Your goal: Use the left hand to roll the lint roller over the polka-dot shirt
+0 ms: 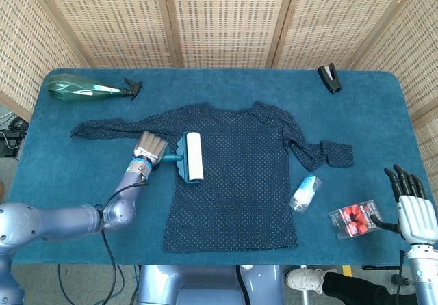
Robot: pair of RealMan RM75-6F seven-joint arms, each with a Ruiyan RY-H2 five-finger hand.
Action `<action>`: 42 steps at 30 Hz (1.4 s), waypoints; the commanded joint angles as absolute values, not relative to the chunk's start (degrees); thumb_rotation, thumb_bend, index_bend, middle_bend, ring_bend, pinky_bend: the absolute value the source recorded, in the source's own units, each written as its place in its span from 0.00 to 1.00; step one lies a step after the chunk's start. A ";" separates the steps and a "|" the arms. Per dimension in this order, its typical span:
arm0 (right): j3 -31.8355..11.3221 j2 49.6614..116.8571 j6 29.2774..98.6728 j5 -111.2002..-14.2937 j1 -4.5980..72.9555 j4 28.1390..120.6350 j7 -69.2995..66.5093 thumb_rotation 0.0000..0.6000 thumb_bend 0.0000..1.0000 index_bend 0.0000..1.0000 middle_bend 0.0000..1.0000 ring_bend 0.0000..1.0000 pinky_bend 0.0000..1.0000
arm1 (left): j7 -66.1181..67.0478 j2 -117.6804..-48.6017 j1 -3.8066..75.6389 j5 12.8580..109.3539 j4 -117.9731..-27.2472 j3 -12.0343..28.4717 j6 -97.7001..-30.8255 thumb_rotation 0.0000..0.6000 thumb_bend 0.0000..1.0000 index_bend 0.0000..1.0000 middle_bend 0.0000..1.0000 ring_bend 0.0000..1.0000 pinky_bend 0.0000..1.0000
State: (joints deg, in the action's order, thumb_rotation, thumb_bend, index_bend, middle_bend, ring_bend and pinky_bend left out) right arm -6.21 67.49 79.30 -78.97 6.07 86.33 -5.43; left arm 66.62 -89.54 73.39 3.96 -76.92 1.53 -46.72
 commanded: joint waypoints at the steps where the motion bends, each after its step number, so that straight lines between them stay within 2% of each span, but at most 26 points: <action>1: -6.20 67.44 79.12 -78.95 6.12 86.30 -5.68 1.00 0.12 0.00 0.00 0.00 0.00 | 68.19 -90.75 74.99 1.78 -76.61 1.26 -47.67 1.00 0.54 0.82 0.92 0.77 0.69; 12: -5.84 67.13 78.34 -79.67 6.38 86.42 -7.62 1.00 0.12 0.00 0.00 0.00 0.00 | 73.60 -97.82 82.14 -5.87 -72.58 5.29 -49.62 1.00 0.54 0.82 0.92 0.77 0.69; 26: -6.06 66.85 77.44 -78.89 6.57 85.83 -8.84 1.00 0.12 0.00 0.00 0.00 0.00 | 80.44 -105.35 86.82 -12.44 -65.42 9.80 -50.07 1.00 0.54 0.82 0.92 0.77 0.69; 34: -5.90 67.01 77.32 -79.04 6.64 85.72 -8.58 1.00 0.12 0.00 0.00 0.00 0.00 | 81.22 -103.10 85.01 -11.68 -67.48 9.60 -50.87 1.00 0.54 0.82 0.92 0.77 0.69; 42: -5.55 67.04 78.14 -79.94 6.50 86.68 -7.25 1.00 0.12 0.00 0.00 0.00 0.00 | 78.35 -94.91 78.55 -8.40 -74.19 5.29 -51.20 1.00 0.54 0.82 0.92 0.77 0.69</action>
